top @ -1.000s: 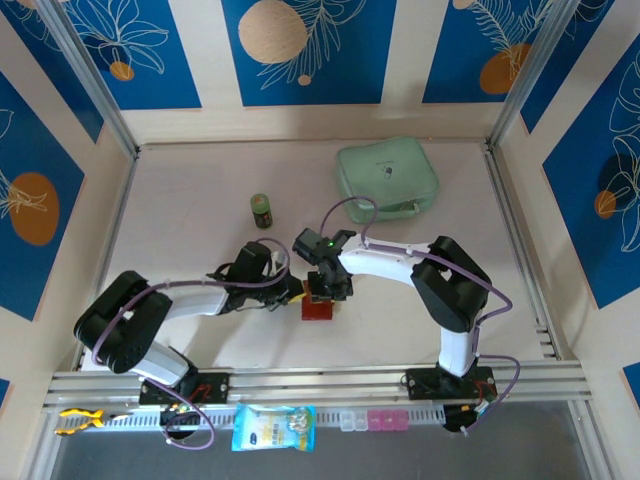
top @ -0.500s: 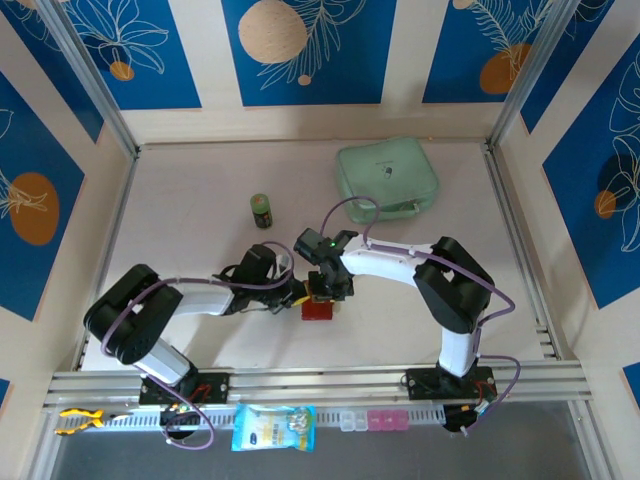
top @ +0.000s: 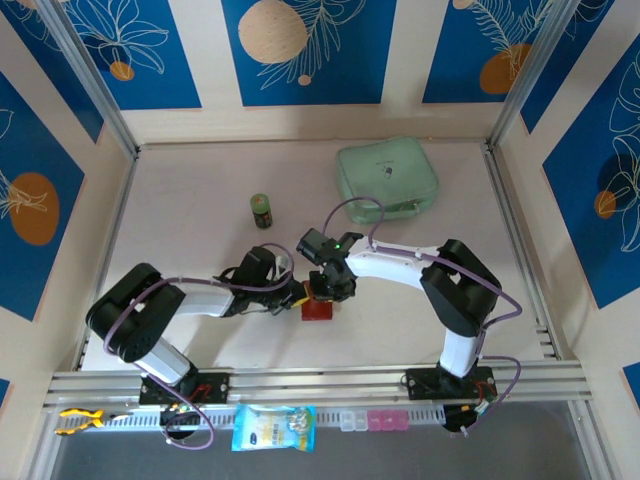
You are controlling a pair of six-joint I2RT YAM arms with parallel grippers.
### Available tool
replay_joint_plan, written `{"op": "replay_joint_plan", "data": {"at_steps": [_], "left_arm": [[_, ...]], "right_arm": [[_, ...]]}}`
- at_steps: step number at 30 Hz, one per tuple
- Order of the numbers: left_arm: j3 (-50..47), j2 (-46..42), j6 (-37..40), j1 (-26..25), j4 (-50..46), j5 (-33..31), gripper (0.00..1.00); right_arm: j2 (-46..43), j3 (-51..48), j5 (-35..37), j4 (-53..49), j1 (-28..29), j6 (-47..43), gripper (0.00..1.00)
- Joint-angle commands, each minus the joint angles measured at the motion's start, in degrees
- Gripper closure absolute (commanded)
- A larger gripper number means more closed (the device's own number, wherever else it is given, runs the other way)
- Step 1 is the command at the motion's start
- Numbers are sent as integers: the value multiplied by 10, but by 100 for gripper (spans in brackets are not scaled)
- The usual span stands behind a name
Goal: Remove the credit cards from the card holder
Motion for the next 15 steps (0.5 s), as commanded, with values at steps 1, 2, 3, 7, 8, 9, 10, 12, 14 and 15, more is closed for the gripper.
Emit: {"op": "replay_joint_plan", "data": {"at_steps": [1,2,3,7,8,9,10,12,14,15], "left_arm": [[-18,16,4,-1,-54,-25,100],[-17,16,4,-1,-57,-25,100],[-17,15,5,0,-59,-26,100],[-18,15,6,2,-70,-28,100],[-17,15,5,2,-73,-28,100],[-18,14,6,3,-74,-27,100],[-17,13,6,3,-75,-27,100],[-17,10,6,3,-76,-26,100],[-14,7,7,4,-78,-25,100],[-12,6,8,4,-78,-23,100]], "right_arm": [[-11,-24,15,-33,-12,5,87],[-14,-27,13,-31,-14,5,88],[-18,-30,12,-29,-16,7,88],[-38,-54,-10,-5,-30,11,89],[-43,-62,-18,4,-35,12,89],[-49,-70,-26,13,-39,15,89],[-54,-76,-31,19,-43,16,90],[-62,-85,-39,25,-49,17,89],[-69,-86,-34,19,-53,18,87],[-72,-85,-28,12,-54,18,85]]}}
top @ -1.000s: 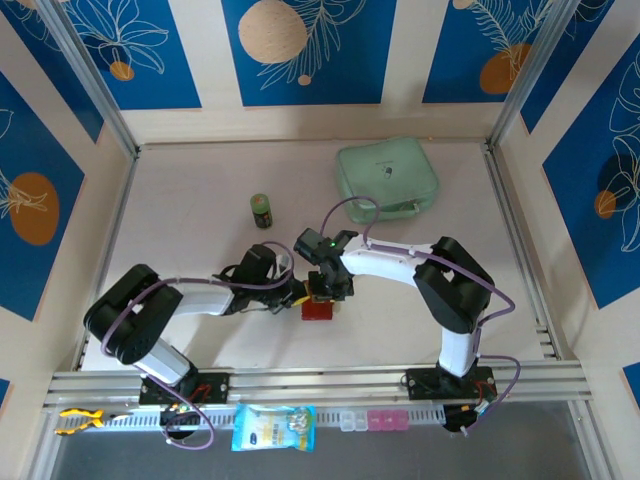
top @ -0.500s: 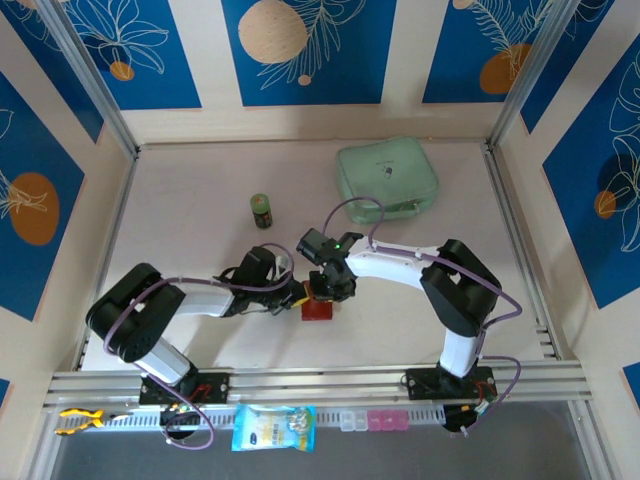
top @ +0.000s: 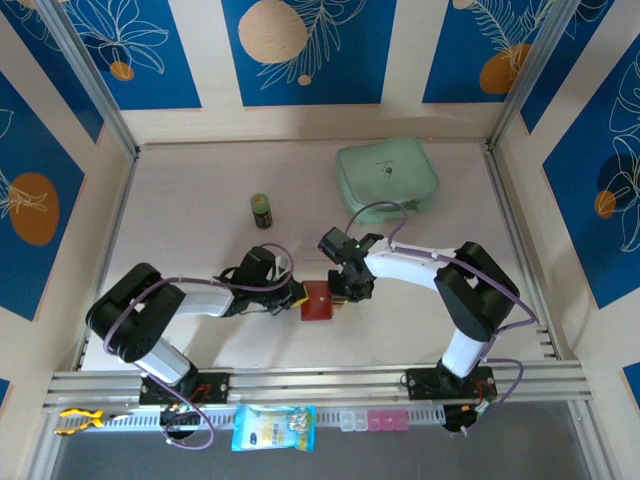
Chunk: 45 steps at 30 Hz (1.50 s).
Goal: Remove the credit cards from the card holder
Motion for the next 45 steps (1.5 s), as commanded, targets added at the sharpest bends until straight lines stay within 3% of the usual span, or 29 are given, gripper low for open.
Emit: {"op": "replay_joint_plan", "data": {"at_steps": [1,7,13,19,45], "left_arm": [[-9,5,6,3,-71,-20,100],[5,-13,-2,3,-38,1,100],[24,-33,-12,2,-41,10,100],[31,-54,-9,3,-58,6,100],[43,-82,-6,9,-76,-17,100]], "right_arm": [[-25,-2,-1,-21,-3,10,83],[-45,13,18,-55,-5,8,71],[-52,16,-18,-38,-10,8,61],[-24,15,-60,-9,-20,6,58],[21,2,-69,20,-29,-10,88]]}}
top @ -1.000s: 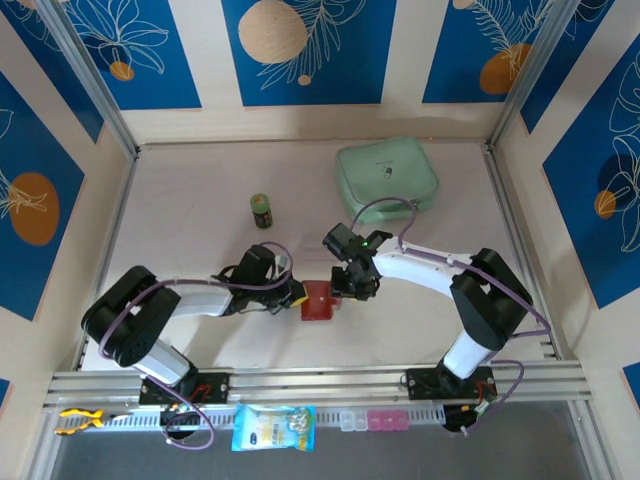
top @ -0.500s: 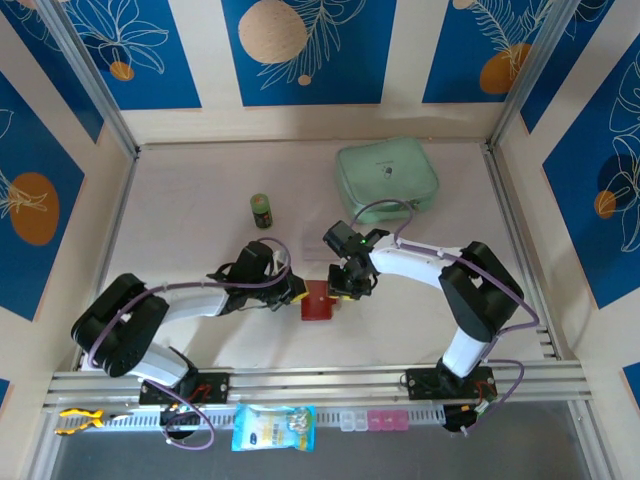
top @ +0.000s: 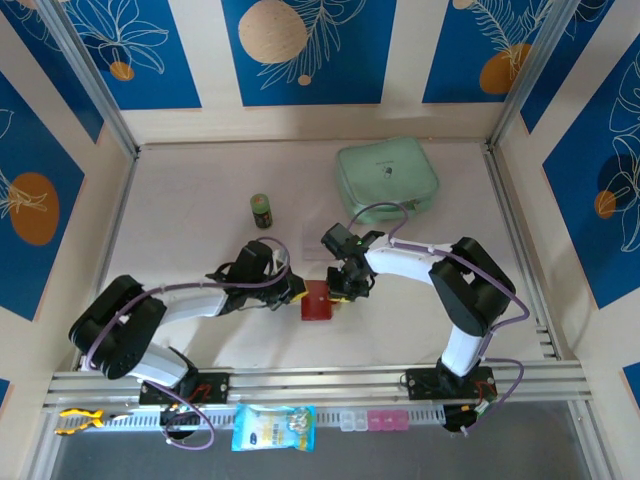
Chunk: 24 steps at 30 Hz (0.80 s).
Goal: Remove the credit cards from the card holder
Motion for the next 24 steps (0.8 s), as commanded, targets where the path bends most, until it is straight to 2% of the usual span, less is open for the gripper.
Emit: {"op": "replay_joint_plan", "data": {"at_steps": [1,3,11,15,24], "left_arm": [[24,-17,9,8,-19,-13,100],[30,-21,18,16,-27,-15,99],[54,-82,83,44,-126,-61,91],[80,-107,126,51,-185,-83,89],[103,-119,175,62,-243,-93,86]], "right_arm": [[-6,2,-7,-17,-5,-6,89],[-15,10,-7,-29,-7,-16,94],[-58,24,6,-66,-18,-65,100],[-74,43,3,-84,-13,-84,100],[-74,107,6,-130,19,-84,100]]}}
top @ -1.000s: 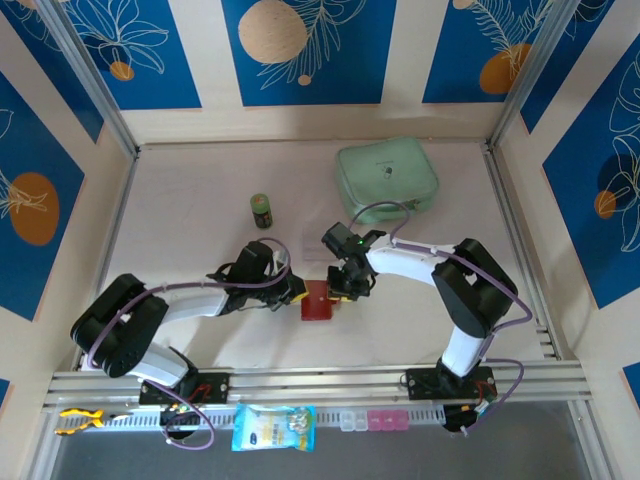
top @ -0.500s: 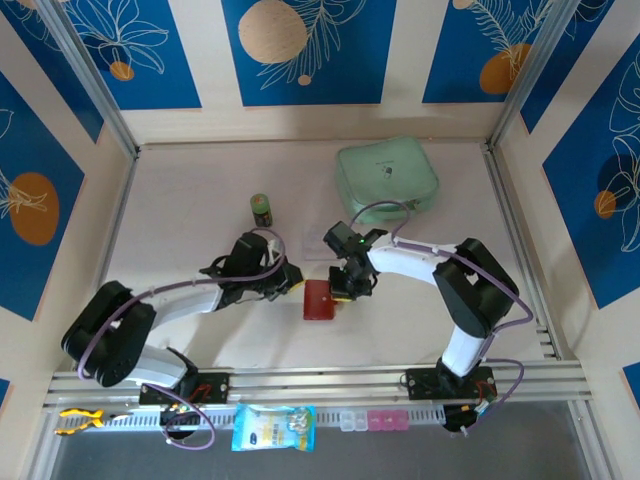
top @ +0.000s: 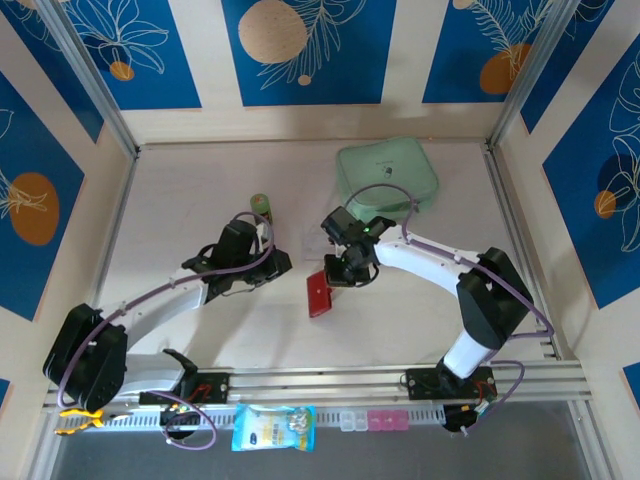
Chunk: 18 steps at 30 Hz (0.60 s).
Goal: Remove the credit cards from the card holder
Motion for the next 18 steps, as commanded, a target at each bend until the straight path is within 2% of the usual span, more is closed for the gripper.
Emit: {"op": "replay_joint_plan", "data": {"at_steps": [1,13,18], "left_arm": [[14,-9,33,8,-40,-5,86],[11,-2,45,15,-22,27,86],[45,43,84,14,-68,51,86]], "right_arm": [[-8,33,-2,-37,16,-5,100],[39,122,8,-74,61,-2,100],[32,129,23,-92,68,-20,100]]}}
